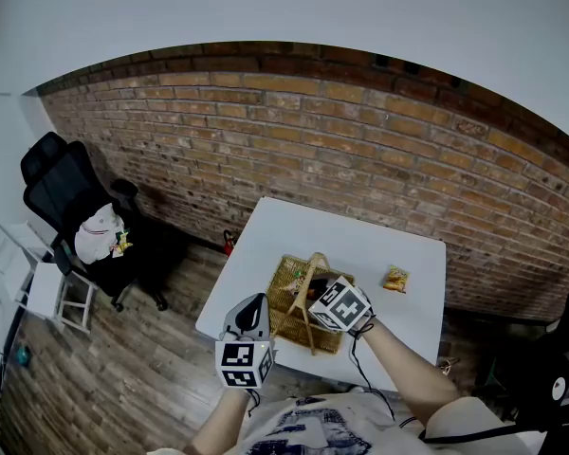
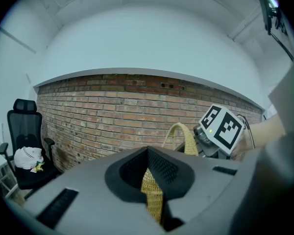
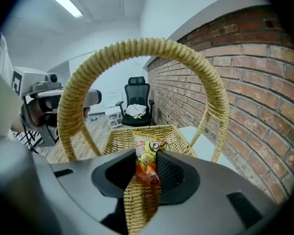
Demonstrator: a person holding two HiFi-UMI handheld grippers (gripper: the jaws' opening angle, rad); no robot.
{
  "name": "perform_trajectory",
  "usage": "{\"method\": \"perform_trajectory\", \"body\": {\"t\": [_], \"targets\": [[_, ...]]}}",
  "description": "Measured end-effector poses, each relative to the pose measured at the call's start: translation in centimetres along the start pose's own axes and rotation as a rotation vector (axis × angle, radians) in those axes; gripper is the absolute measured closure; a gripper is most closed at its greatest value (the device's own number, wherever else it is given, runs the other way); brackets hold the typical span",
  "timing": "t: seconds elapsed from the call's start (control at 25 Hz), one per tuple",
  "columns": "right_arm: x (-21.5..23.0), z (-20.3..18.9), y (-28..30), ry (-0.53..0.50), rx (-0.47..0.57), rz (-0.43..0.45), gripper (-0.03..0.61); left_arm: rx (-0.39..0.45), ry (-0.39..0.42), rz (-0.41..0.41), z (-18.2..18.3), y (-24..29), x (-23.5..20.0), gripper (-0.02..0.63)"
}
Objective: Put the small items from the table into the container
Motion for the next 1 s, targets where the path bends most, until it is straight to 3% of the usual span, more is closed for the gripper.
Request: {"method": "perform_trajectory", "body": {"t": [0.6,1.0], "targets": [[-0.1,0.1,-0.6,0.011,0.049,-0.034,0.423,-0.013,0.002,-0.008,-0.4,-0.3,0.0,0.565],[-0.6,0.5,-2.6,0.062,0.134,-0.079,0.42,-0.016,0.011,-0.03,-0.5,-0.8,0.1,0.565]]}}
Point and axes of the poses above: the fingertips, and each gripper's own axes: y forward along the fingers, x to its right, z out of its top, the point moved 6 cm from there along -y, backward along the fingers, and after that the axes turned 14 degrees about z, right-handed, at the moved point
